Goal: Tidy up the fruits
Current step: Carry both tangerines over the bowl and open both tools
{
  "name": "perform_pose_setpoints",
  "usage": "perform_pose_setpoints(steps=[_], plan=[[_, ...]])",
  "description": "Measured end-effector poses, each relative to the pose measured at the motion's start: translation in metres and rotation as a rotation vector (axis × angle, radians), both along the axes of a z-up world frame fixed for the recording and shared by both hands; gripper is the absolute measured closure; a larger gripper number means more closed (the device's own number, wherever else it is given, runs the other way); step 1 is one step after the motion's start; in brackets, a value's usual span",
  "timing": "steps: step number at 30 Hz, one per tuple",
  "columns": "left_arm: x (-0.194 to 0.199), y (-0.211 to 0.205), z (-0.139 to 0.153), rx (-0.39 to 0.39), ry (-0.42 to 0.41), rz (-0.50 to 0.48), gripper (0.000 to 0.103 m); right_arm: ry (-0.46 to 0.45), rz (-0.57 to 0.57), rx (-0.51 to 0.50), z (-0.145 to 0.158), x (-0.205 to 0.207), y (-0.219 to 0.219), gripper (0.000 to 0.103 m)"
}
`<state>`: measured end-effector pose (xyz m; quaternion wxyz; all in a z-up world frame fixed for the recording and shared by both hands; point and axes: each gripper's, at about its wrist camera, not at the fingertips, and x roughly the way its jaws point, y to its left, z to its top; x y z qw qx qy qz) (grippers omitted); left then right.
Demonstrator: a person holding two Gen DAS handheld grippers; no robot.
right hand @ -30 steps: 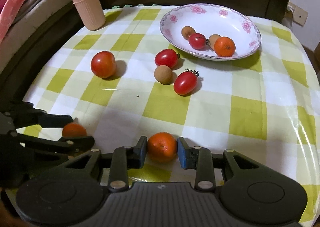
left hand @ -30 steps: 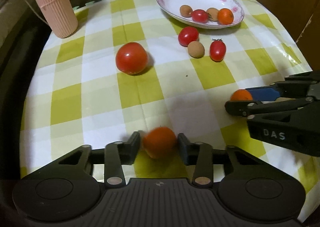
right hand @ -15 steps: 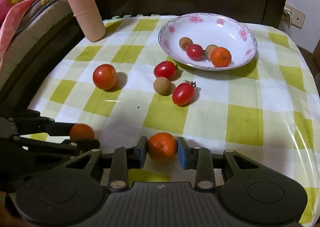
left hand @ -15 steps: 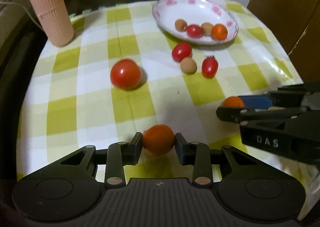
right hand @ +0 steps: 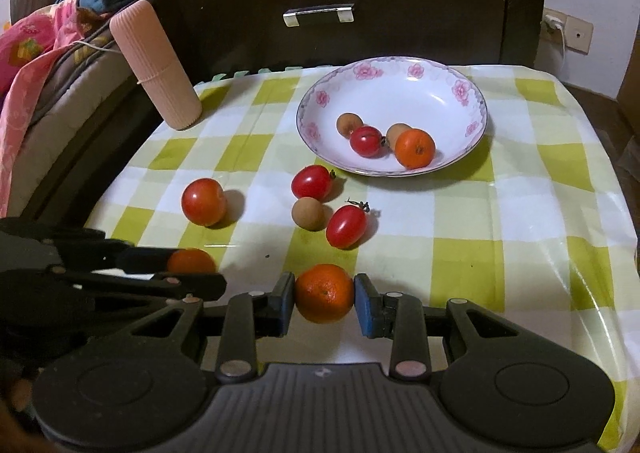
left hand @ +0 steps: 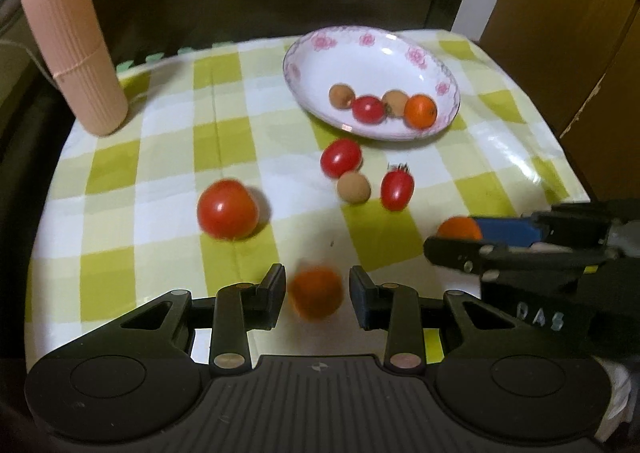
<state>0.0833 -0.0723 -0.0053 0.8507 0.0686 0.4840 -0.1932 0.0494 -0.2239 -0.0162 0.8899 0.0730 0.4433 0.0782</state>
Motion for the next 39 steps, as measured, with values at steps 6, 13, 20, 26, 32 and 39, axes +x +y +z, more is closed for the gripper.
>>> perform_pose_setpoints(steps=[6,13,20,26,32,39], plan=[[0.016,-0.003,0.007,-0.026,-0.014,0.009,0.06,-0.006,-0.029,0.003,0.002,0.005,-0.007,0.072],[0.01,0.014,-0.003,-0.042,0.06,0.01,0.057,0.006,-0.056,0.014,0.0,0.009,-0.014,0.072],[-0.011,0.005,-0.01,-0.013,0.059,-0.075,0.043,0.01,-0.043,0.01,0.001,0.006,-0.011,0.072],[-0.016,0.002,-0.025,0.014,0.08,-0.085,0.041,0.012,-0.038,0.004,0.001,0.003,-0.01,0.072],[-0.03,-0.009,-0.036,0.066,0.084,-0.128,0.054,0.009,-0.041,0.006,0.001,0.004,-0.011,0.072],[-0.029,-0.005,-0.036,0.049,0.086,-0.095,0.062,0.006,-0.045,0.008,0.003,0.003,-0.013,0.072]])
